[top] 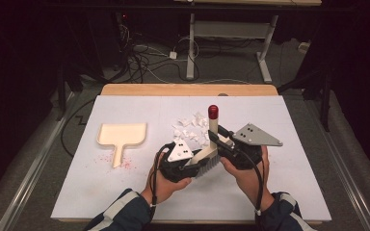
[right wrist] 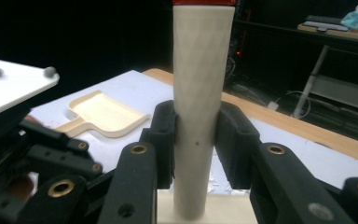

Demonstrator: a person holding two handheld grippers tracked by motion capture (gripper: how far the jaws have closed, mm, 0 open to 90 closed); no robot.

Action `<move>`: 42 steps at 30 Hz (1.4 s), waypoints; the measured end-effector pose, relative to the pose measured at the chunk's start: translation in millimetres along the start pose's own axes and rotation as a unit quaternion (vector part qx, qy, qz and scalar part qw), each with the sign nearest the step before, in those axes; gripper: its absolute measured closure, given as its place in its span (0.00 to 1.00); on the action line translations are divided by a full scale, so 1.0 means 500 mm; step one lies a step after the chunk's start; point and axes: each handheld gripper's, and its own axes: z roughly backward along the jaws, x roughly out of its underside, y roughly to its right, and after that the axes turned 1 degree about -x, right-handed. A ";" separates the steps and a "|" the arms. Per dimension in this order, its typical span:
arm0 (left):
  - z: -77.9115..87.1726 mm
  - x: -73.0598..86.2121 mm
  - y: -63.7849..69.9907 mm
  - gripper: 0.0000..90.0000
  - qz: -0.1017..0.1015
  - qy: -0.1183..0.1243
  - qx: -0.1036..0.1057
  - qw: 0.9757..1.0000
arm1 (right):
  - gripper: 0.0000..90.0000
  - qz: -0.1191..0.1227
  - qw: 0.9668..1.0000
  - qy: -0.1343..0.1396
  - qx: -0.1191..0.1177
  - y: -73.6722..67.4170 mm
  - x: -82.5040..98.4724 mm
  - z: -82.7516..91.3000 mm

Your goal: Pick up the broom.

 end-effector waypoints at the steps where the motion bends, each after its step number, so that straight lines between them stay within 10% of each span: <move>1: 0.000 0.000 0.000 0.74 0.000 0.000 0.000 1.000 | 0.78 -0.005 1.000 0.002 -0.004 0.000 0.000 0.003; 9: 0.042 -0.007 -0.006 0.74 -0.041 -0.012 0.003 0.999 | 0.74 0.006 0.999 0.018 -0.043 0.000 -0.012 0.024; 14: 0.083 0.000 -0.002 0.74 -0.067 -0.033 0.010 0.997 | 0.60 0.068 0.992 0.050 -0.094 0.018 -0.014 0.056; 21: 0.115 0.021 0.010 0.74 -0.090 -0.052 0.033 0.994 | 0.47 0.149 0.971 -0.026 -0.185 0.048 0.011 0.062; 22: 0.115 0.026 0.017 0.74 -0.100 -0.064 0.035 0.992 | 0.44 0.161 0.958 -0.067 -0.226 0.049 0.027 0.047; 24: 0.111 0.030 0.020 0.74 -0.102 -0.067 0.049 0.991 | 0.42 0.178 0.945 -0.102 -0.255 0.043 0.044 0.030; 30: 0.104 0.031 0.027 0.74 -0.118 -0.058 0.085 0.988 | 0.44 0.194 0.916 -0.147 -0.320 0.023 0.094 -0.023; 36: 0.097 0.038 0.013 0.74 -0.099 -0.044 0.126 0.986 | 0.59 0.147 0.907 -0.136 -0.370 0.035 0.113 -0.041; 42: 0.096 0.040 -0.006 0.69 -0.090 -0.025 0.152 0.984 | 0.71 0.149 0.893 -0.136 -0.402 0.036 0.116 -0.043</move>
